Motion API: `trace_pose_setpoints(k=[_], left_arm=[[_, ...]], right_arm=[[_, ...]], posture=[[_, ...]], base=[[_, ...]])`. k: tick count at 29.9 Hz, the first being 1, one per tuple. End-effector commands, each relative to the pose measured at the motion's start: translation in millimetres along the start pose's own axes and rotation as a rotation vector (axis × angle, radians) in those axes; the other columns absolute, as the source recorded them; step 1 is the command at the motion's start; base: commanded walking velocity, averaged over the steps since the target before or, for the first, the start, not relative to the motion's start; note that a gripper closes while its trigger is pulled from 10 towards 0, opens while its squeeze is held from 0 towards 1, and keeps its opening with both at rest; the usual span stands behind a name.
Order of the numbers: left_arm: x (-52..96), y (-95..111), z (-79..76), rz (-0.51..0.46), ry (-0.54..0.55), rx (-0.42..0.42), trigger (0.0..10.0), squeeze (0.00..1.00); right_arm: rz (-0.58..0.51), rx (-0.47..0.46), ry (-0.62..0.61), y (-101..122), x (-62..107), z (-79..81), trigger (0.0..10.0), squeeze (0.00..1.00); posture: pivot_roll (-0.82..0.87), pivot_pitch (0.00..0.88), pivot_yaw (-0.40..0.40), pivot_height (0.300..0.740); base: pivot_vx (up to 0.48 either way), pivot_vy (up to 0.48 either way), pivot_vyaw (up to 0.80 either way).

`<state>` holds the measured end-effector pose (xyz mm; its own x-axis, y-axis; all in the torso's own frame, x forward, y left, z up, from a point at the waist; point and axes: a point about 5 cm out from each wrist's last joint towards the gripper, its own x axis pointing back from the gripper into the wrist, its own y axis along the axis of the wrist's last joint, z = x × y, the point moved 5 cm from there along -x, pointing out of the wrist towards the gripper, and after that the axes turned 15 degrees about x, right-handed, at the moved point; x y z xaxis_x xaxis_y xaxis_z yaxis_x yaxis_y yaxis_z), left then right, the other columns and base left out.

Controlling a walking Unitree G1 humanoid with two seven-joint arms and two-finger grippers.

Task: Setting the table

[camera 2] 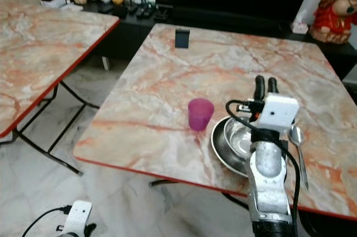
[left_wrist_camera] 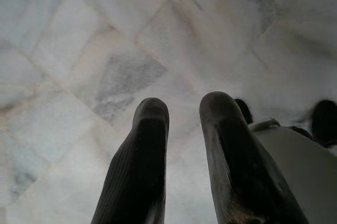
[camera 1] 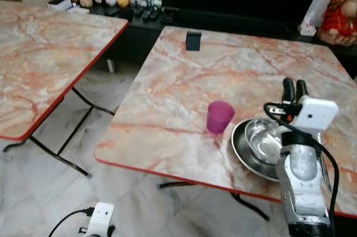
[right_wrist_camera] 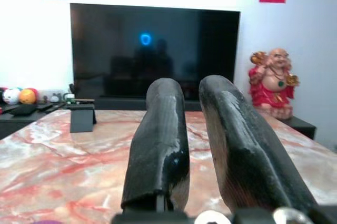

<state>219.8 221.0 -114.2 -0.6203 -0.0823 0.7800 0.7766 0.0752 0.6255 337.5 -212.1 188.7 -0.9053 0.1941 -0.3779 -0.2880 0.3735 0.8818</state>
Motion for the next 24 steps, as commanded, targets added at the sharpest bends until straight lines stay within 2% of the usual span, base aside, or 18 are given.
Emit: trace_pose_setpoints(k=[1,24], left_arm=[[0.1,-2.8,-2.8,0.008,-0.003,0.013,10.0,0.0],[-0.8,1.9,-2.8,0.001,-0.008,0.008,10.0,0.0]], right_arm=[[0.003,0.0,-0.019,-1.1,-1.4,-5.3,10.0,0.0],[0.002,-0.007,-0.021,0.0,-6.2,-2.2,10.0,0.0]], posture=[[0.04,0.0,-0.032,0.727],[0.03,0.0,-0.023,0.727]], base=[[0.0,0.277,0.0],[0.0,0.278,0.0]])
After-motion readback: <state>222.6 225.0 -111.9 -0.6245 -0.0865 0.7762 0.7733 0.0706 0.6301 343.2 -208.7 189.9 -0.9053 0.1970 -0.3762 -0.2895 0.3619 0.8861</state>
